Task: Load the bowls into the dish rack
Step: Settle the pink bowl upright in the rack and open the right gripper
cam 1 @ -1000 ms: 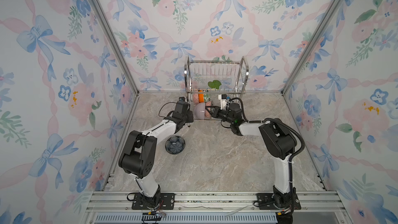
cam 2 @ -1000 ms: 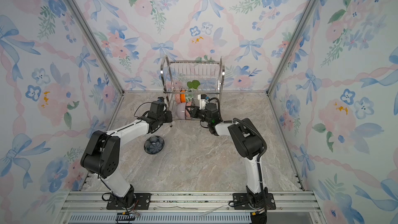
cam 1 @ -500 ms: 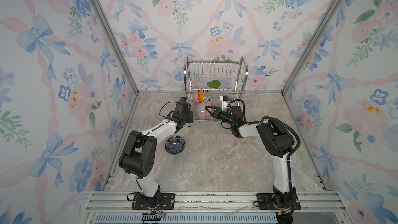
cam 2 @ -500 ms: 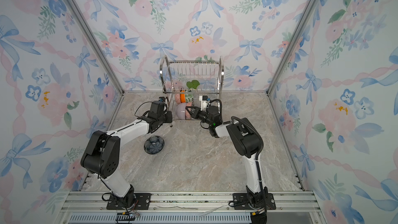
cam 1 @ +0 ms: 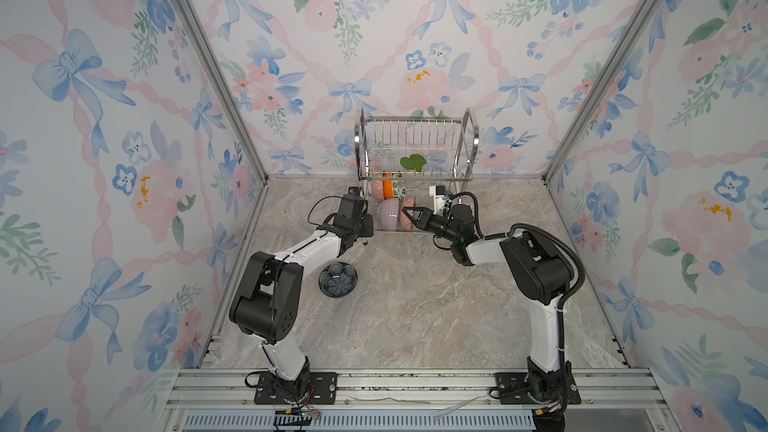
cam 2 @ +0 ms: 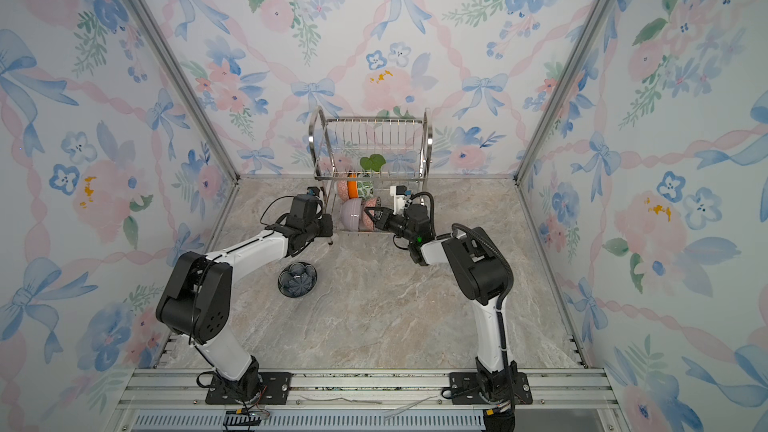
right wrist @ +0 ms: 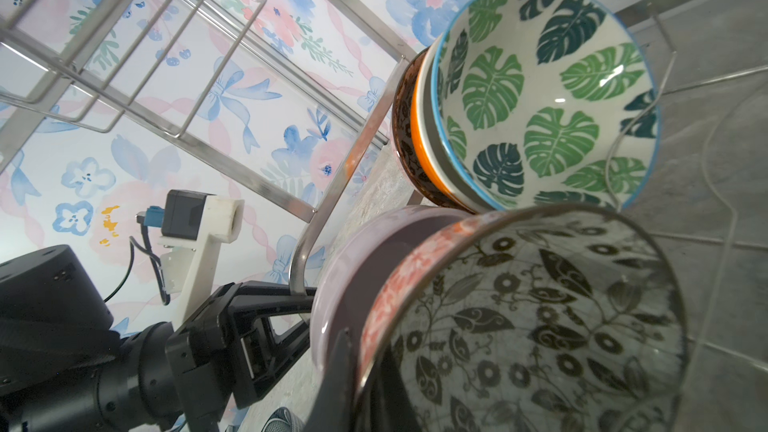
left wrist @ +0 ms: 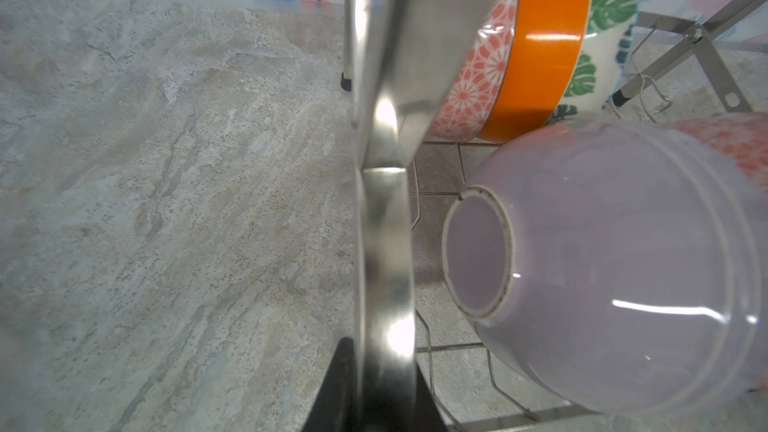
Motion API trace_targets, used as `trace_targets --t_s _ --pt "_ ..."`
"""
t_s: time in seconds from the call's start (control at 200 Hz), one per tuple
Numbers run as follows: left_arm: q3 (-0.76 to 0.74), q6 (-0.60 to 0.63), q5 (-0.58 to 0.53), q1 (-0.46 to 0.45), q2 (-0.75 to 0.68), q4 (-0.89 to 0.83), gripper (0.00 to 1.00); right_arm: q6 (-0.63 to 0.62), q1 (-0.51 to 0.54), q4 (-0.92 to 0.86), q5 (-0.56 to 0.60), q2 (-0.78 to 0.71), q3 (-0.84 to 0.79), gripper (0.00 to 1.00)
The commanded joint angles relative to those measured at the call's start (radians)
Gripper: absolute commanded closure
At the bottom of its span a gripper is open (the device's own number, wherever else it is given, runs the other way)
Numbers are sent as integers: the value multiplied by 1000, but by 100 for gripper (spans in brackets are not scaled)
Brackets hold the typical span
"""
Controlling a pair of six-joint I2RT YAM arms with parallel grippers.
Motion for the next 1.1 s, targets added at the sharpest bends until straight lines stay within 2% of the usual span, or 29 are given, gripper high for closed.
trace_targets --t_s 0.0,0.39,0.92,1.095 --pt "22 -59 68 -14 32 10 83 -42 -8 -106 -1 -26 -19 100" --pt "19 -59 65 -22 30 10 83 -81 -6 -166 -26 -26 -11 100" --pt "23 -68 58 -24 14 3 68 -112 -6 -181 -28 -93 -43 76" --pt "21 -70 55 -27 7 2 60 -110 -8 -168 -26 -119 -61 69"
